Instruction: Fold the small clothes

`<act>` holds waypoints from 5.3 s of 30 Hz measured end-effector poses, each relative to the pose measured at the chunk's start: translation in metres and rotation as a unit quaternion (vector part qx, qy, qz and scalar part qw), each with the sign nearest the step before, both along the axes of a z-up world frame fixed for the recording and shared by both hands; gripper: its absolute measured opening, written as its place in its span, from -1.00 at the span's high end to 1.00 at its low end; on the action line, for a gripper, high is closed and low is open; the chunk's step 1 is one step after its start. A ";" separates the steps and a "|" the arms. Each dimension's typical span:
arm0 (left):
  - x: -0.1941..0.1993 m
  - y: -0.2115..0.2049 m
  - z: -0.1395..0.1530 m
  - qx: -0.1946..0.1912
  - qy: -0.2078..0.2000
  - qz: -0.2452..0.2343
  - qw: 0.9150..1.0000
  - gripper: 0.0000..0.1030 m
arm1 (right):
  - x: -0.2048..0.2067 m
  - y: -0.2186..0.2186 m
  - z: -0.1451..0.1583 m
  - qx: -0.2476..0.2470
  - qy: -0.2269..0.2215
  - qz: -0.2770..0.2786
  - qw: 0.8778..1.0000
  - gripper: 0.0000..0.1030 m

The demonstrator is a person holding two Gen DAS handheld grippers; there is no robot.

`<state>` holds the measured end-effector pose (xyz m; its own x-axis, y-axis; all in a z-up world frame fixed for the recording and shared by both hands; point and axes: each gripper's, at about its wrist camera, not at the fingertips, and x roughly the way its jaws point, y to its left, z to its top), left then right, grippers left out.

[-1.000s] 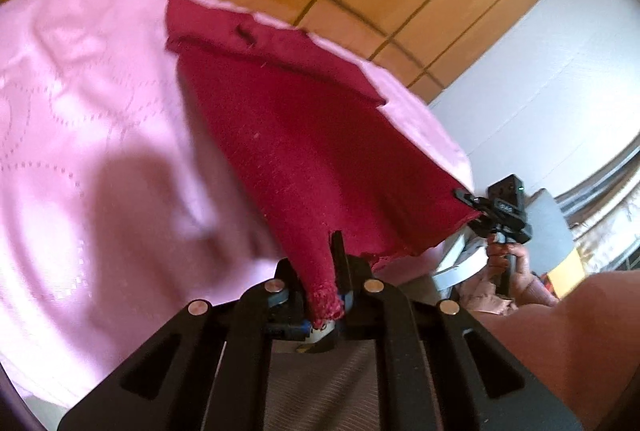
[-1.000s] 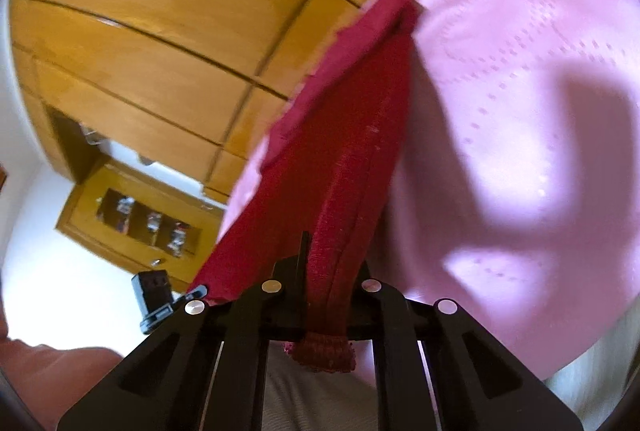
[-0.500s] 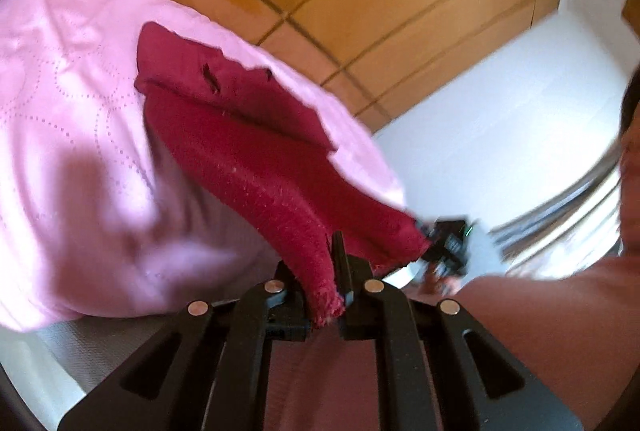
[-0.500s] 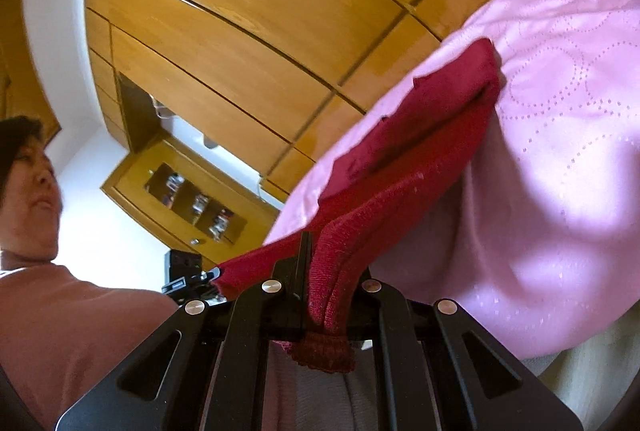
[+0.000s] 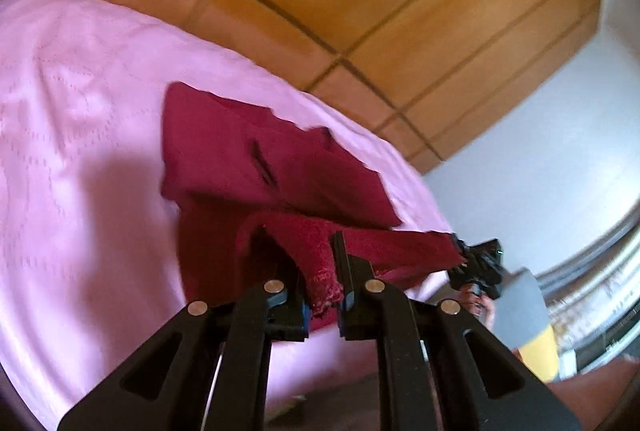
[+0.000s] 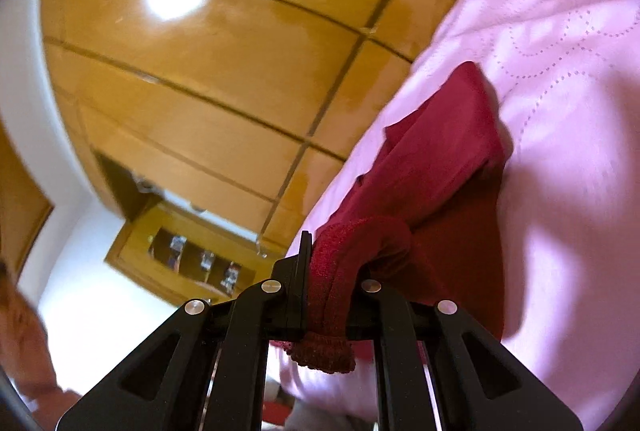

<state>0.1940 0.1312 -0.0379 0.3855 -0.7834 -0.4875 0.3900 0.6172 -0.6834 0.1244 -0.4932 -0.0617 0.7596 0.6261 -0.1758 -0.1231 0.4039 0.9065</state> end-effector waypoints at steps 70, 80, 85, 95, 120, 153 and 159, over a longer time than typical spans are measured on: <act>0.180 -0.185 -0.086 0.341 -0.074 0.115 0.930 -0.65 | 0.213 0.072 -0.030 -0.434 0.125 -0.067 0.890 0.41; 0.179 -0.180 -0.072 0.345 -0.048 0.109 0.931 -0.64 | 0.212 0.072 -0.031 -0.434 0.120 -0.071 0.890 0.41; 0.207 -0.148 -0.074 0.380 -0.019 0.155 0.912 -0.65 | 0.212 0.072 -0.031 -0.431 0.119 -0.072 0.892 0.41; 0.197 -0.130 -0.078 0.344 -0.040 0.179 0.921 -0.80 | 0.210 0.072 -0.033 -0.427 0.116 -0.074 0.894 0.41; 0.124 -0.136 -0.101 0.307 -0.056 0.159 0.937 -0.92 | 0.184 0.049 -0.032 -0.386 0.119 -0.098 0.910 0.58; 0.034 -0.127 -0.096 0.308 -0.135 0.074 0.939 -0.95 | -0.016 0.035 -0.038 -0.166 0.149 -0.097 0.970 -0.17; 0.038 -0.121 -0.100 0.291 -0.121 0.073 0.946 -0.95 | -0.005 0.037 -0.043 -0.162 0.140 -0.093 0.972 -0.28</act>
